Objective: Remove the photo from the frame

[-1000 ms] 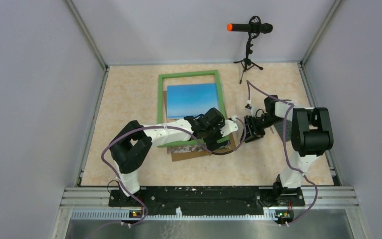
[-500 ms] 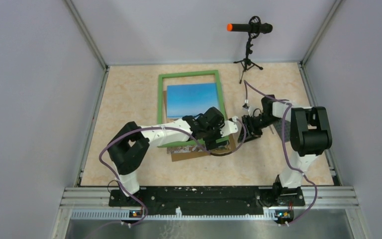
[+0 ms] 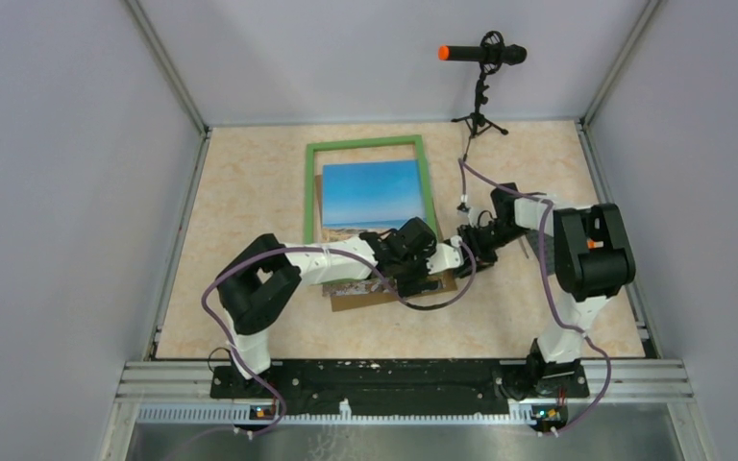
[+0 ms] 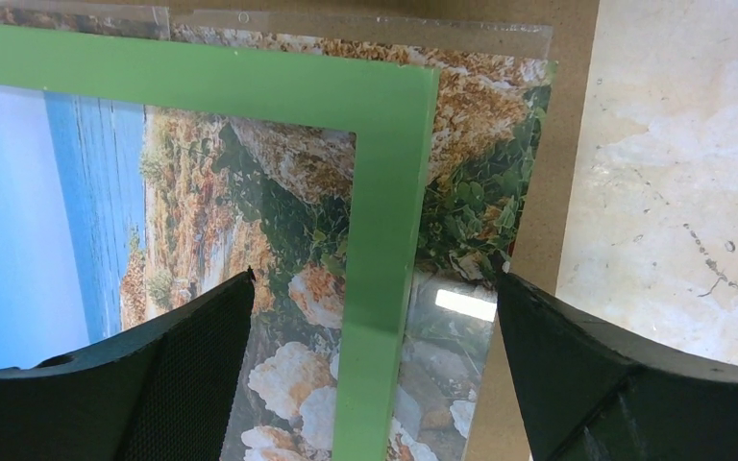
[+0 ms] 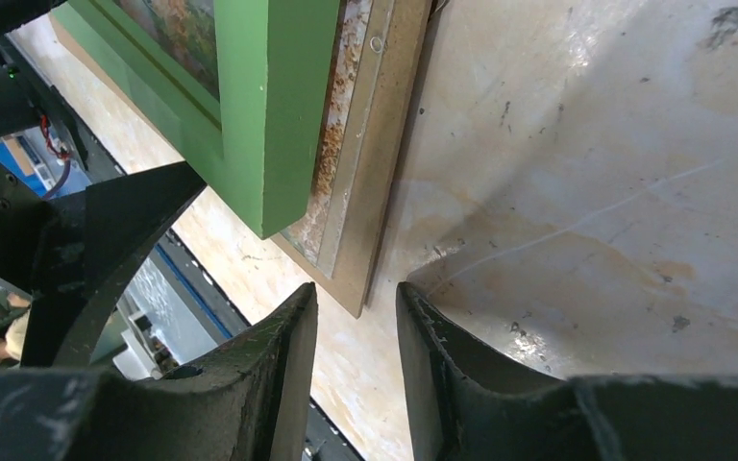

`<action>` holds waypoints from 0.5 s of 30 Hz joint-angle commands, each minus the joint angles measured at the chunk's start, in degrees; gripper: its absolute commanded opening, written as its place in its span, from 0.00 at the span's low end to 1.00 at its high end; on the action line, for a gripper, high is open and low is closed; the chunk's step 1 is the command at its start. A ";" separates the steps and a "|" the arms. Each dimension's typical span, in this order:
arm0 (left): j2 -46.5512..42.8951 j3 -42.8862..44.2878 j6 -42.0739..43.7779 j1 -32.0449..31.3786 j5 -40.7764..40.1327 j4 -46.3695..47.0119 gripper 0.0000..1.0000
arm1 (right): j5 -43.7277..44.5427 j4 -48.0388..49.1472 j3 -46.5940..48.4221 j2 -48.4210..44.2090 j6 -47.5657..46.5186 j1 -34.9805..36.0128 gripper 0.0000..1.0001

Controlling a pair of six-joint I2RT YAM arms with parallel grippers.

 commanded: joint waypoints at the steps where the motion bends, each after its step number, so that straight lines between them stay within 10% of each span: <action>1: 0.03 -0.49 0.55 -1.12 -0.59 3.10 0.99 | 12.33 4.85 -1.30 3.26 -0.95 2.35 0.37; 15: 1.32 0.81 0.54 -3.01 -0.69 4.22 0.99 | 26.04 6.21 0.11 4.65 0.62 6.42 0.31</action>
